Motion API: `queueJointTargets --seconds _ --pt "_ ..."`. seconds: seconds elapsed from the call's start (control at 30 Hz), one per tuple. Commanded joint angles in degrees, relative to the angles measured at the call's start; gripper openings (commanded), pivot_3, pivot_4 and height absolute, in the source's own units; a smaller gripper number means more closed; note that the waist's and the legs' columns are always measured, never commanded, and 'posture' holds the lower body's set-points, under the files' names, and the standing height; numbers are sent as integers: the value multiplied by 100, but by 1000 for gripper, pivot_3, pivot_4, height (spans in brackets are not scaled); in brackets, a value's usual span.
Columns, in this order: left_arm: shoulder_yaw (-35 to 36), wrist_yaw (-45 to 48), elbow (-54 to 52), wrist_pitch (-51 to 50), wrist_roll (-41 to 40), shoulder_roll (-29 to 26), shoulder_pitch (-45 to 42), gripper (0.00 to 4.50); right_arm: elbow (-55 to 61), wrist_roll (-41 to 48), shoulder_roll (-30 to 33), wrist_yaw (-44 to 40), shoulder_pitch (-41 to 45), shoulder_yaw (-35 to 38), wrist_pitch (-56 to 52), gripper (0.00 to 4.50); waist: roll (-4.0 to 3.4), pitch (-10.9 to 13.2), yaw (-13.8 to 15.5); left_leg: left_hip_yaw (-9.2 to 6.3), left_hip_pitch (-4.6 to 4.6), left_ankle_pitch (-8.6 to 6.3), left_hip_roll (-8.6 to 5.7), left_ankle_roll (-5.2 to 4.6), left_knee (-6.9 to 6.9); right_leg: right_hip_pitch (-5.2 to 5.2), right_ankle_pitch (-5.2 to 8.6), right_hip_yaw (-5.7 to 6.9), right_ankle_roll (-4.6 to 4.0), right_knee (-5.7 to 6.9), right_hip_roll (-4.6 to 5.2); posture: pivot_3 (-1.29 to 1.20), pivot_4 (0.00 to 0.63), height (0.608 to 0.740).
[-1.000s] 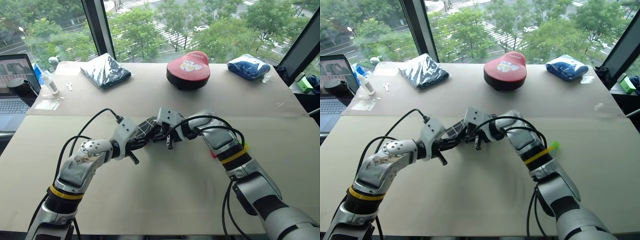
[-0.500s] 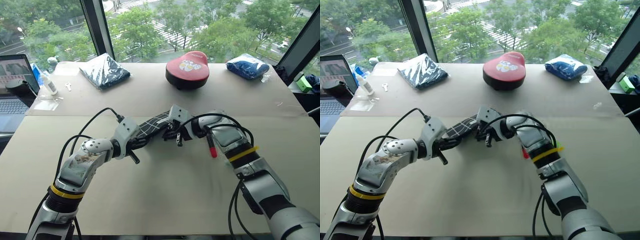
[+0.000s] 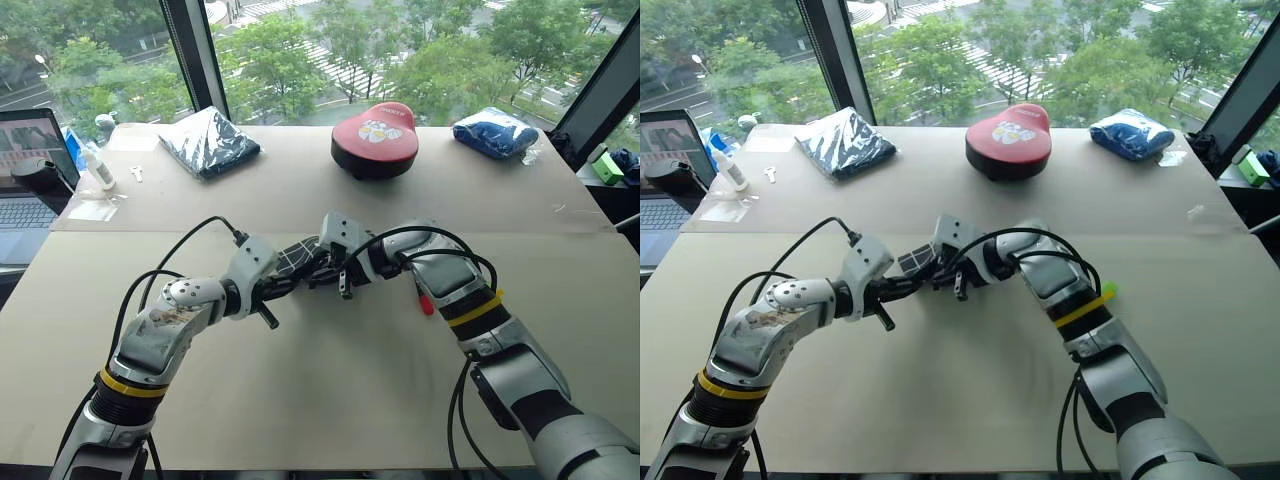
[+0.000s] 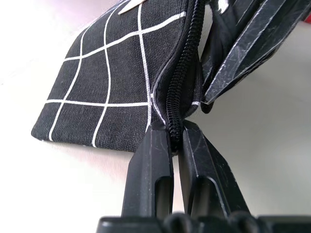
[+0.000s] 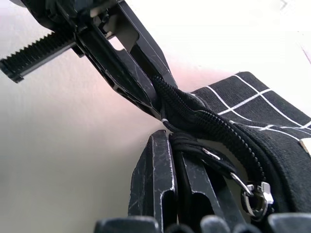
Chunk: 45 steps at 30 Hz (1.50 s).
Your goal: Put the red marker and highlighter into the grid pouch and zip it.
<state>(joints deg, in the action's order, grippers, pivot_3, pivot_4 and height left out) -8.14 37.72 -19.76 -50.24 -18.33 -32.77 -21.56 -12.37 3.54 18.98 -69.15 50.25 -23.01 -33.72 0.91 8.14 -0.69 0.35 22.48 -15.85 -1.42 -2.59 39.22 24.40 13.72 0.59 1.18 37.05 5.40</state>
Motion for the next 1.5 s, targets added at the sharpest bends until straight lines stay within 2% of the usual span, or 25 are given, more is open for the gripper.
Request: queueJointTargets --seconds 0.03,0.17,0.33,0.5,0.7,0.8,0.97,1.07,1.2,1.27,1.4,1.5 --pt "58 -8 -267 14 -94 25 -49 0 480 268 -147 -112 -37 -72 -174 25 0 0 -2 0 0 0 0 0 0 0 0 0 0 0 0 0 150 740" --pt "65 -36 -274 7 -98 61 -76 0 228 35 -324 280 -150 -201 -90 25 0 0 -5 0 -1 0 1 0 0 0 0 1 0 0 -1 0 150 740" --pt "62 -39 -242 29 -97 65 -88 0 -423 -143 -424 998 48 175 109 25 0 0 -7 0 -1 7 -1 12 0 3 0 -1 0 0 0 0 150 740" --pt "24 -68 -201 63 -95 111 -106 0 -607 -109 -248 1336 88 468 333 1606 0 0 -3 0 -1 19 -1 32 0 2 0 -1 0 1 0 0 150 740" --pt "15 -96 -174 98 -87 169 -93 0 242 432 339 1109 -282 981 -250 3618 1 0 25 -1 5 17 -12 28 0 -2 0 -2 0 0 10 0 150 740" --pt "46 -106 -173 106 -77 192 -69 0 1220 1036 826 772 -837 1488 -627 3618 1 0 19 -4 12 14 -2 24 -2 0 0 -2 0 -2 4 0 150 740" --pt "196 -87 -176 167 -171 265 -22 0 2881 1764 1798 459 -2370 2276 -761 3618 1 0 89 -18 32 -13 -1 -23 -1 -2 0 -1 1 -22 7 0 150 740" --pt "238 -61 -193 201 -221 277 -11 0 3005 1609 2071 952 -2784 2554 -840 3618 2 1 98 -15 31 -17 -2 -31 9 -4 -1 1 3 -29 6 0 150 740" --pt "398 93 -311 303 -445 233 118 0 2722 1242 2134 2518 -2692 3505 -1789 3618 3 2 88 -5 25 -16 3 -30 33 -4 -1 -6 3 -26 6 0 150 740" --pt "487 209 -394 345 -559 183 225 0 2899 1220 2181 2956 -2779 3940 -2233 3618 3 2 120 -6 25 -16 6 -29 47 -4 -1 -8 2 -17 4 0 150 740" --pt "556 316 -388 435 -601 68 383 0 3644 1421 2407 3069 -3373 4201 -2773 3618 3 2 154 -16 27 -16 6 -28 50 -10 -1 -23 1 -17 10 0 150 740" --pt "560 343 -296 530 -553 3 420 0 3745 1272 2487 3467 -3596 4361 -3165 3618 3 2 141 -18 32 -17 8 -30 52 -11 -1 -24 2 -24 7 0 150 740"
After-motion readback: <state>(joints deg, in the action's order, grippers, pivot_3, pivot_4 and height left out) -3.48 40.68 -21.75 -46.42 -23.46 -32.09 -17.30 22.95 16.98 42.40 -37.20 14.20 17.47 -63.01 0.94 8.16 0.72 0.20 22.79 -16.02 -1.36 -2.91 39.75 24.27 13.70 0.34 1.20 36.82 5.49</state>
